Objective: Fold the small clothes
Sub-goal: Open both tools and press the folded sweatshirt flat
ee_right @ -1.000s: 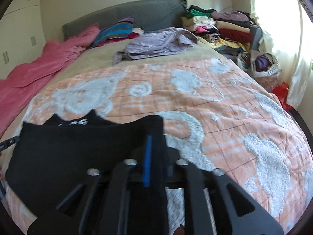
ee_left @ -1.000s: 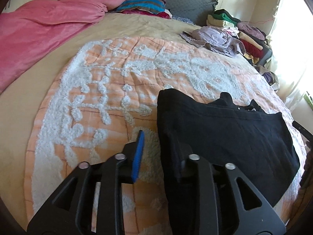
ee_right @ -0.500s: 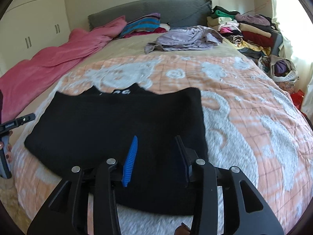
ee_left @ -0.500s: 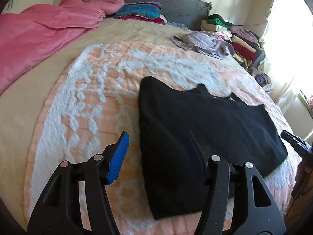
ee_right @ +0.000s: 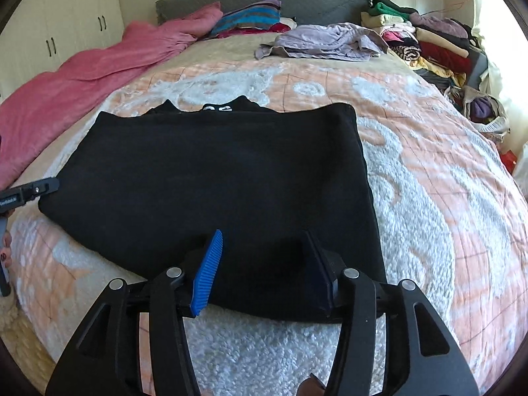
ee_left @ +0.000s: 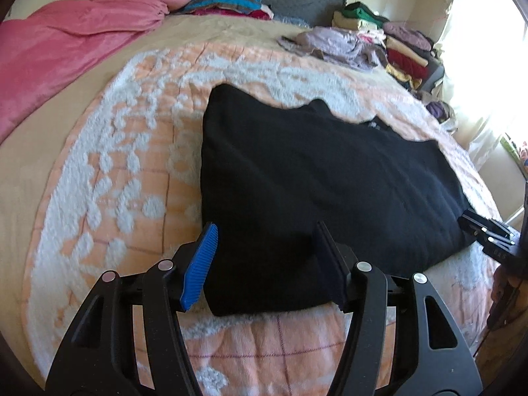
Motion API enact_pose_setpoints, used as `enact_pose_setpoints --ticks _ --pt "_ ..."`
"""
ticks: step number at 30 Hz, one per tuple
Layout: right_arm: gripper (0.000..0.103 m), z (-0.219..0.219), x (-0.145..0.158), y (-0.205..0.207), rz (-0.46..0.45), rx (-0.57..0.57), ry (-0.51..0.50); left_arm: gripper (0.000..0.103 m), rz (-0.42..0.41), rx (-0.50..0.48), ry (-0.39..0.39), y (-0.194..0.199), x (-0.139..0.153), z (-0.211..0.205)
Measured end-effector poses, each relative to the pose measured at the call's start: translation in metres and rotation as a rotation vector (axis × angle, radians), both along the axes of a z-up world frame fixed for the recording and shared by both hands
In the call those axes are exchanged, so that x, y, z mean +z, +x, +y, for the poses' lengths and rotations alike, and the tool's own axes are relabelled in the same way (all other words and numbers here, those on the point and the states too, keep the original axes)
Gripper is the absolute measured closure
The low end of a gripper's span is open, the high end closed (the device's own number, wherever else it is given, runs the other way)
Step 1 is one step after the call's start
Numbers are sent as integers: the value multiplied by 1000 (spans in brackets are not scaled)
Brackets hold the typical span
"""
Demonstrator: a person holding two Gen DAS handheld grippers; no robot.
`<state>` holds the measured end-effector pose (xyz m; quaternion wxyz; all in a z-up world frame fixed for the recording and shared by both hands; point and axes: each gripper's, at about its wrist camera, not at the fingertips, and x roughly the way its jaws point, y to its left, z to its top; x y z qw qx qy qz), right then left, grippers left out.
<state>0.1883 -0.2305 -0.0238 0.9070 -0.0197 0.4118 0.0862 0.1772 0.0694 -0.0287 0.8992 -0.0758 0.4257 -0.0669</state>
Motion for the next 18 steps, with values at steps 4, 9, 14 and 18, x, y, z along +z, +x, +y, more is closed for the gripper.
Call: enact_pose_setpoints --ticks 4,9,14,18 --pt "53 -6 -2 -4 3 -8 21 51 13 5 -4 -4 -7 0" --pt "53 -11 -5 -9 7 -19 37 51 17 9 -1 -11 -11 -2" --pt "53 -13 -6 -13 10 -24 42 51 24 12 5 -16 -13 -3" --pt "53 -13 -7 -17 10 -24 38 51 24 20 10 -21 -14 -4"
